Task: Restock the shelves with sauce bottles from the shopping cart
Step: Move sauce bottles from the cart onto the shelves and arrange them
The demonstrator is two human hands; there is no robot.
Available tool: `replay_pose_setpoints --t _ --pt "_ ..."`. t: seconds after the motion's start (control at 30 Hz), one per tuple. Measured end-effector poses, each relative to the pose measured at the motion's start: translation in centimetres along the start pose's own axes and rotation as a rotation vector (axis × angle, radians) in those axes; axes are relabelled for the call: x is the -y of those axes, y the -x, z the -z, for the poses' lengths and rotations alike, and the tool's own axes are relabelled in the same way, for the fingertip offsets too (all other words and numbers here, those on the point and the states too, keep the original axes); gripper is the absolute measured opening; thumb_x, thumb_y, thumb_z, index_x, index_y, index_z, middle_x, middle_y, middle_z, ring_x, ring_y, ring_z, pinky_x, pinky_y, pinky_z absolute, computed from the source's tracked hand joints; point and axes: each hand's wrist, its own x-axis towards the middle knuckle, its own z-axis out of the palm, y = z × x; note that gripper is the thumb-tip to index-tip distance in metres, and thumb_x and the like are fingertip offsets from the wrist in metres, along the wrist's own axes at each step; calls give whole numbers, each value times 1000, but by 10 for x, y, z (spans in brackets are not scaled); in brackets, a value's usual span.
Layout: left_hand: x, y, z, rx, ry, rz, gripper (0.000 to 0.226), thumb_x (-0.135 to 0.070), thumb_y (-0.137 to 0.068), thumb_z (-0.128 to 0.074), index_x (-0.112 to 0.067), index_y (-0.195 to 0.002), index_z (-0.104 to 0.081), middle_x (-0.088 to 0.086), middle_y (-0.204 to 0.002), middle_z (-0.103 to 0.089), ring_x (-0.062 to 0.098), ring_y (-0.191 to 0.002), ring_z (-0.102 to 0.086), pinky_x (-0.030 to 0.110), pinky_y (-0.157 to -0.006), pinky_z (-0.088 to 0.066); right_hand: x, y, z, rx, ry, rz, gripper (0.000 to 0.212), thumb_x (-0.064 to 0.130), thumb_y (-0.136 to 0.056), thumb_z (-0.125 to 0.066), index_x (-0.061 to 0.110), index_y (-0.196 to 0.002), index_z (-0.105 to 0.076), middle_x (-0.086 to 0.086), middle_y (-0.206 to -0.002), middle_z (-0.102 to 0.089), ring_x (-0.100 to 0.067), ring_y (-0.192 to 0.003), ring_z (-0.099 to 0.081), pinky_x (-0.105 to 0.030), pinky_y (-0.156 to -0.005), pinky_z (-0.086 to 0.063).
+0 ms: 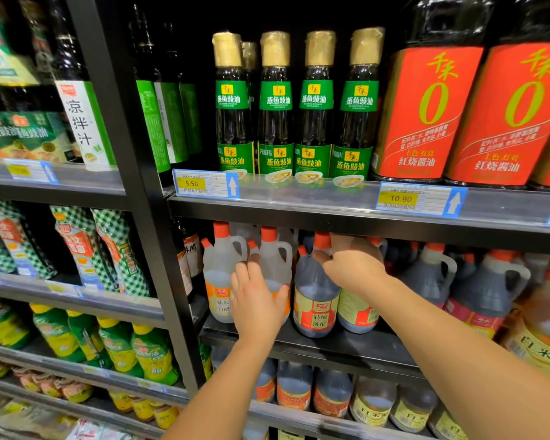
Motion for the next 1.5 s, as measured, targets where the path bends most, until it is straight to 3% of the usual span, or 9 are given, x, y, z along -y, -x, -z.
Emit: replay_pose_setpoints --t 0.17,0.27,0.43,0.63,0.77,0.87,1.03,1.2,1.5 --pt "-2 2 -1 3 14 27 52 -37 -77 -75 -9 -111 -47 8 -113 -44 28 -111 -46 41 -85 -48 -8 6 -2 -134 81 99 36 35 -101 -39 9 -104 -65 -9 -92 -62 -27 -90 -60 -30 -74 -44" --pt "-7 11 -2 -42 46 53 70 -44 -77 -74 -8 -129 -43 9 -125 -42 28 -118 -42 42 -93 -46 -27 11 -7 -281 90 206 32 34 -97 -48 7 -106 -61 -12 -92 -65 -31 -89 -62 -30 -67 -43" --pt "-32 28 -6 -107 139 -19 74 -47 -75 -73 -8 -131 -45 8 -127 -41 25 -117 -40 37 -93 -42 -66 10 -4 -599 298 276 43 41 -90 -55 12 -122 -57 -15 -111 -64 -38 -104 -56 -38 -89 -42" --pt "-64 38 -19 -25 196 -65 65 -45 -72 -78 -7 -115 -47 7 -114 -40 27 -108 -42 37 -87 -43 -86 0 8 -502 198 174 36 40 -91 -54 8 -102 -66 -19 -102 -66 -38 -99 -61 -37 -78 -46" --pt "-74 38 -29 4 169 -45 61 -43 -67 -83 -8 -100 -45 7 -104 -40 28 -102 -43 34 -85 -42 -89 -14 17 -323 157 92 48 43 -97 -46 6 -127 -54 -19 -125 -59 -34 -114 -56 -33 -88 -42" --pt "-75 35 -34 -4 147 -17 62 -39 -64 -86 -8 -100 -46 8 -104 -42 28 -103 -44 34 -87 -42 -89 -16 19 -242 57 102 47 41 -99 -44 7 -132 -51 -19 -129 -57 -33 -116 -54 -32 -88 -40" --pt "-76 34 -36 0 139 1 58 -30 -67 -84 -8 -104 -46 10 -109 -42 29 -107 -45 35 -89 -45 -91 -19 17 -238 -28 71 48 42 -99 -44 11 -136 -49 -18 -132 -56 -34 -118 -53 -34 -92 -41" --pt "-73 36 -35 1 143 -46 54 -29 -70 -82 -6 -102 -45 9 -107 -42 28 -105 -44 34 -86 -45 -95 -18 13 -278 -111 88 39 43 -99 -45 10 -115 -60 -17 -115 -63 -32 -104 -59 -29 -77 -37" --pt "-71 36 -33 22 136 -63 55 -32 -74 -80 -4 -108 -47 11 -111 -43 28 -109 -44 34 -89 -44 -89 -4 19 -254 -73 33 39 37 -100 -45 4 -117 -58 -18 -117 -61 -34 -108 -56 -34 -87 -41"
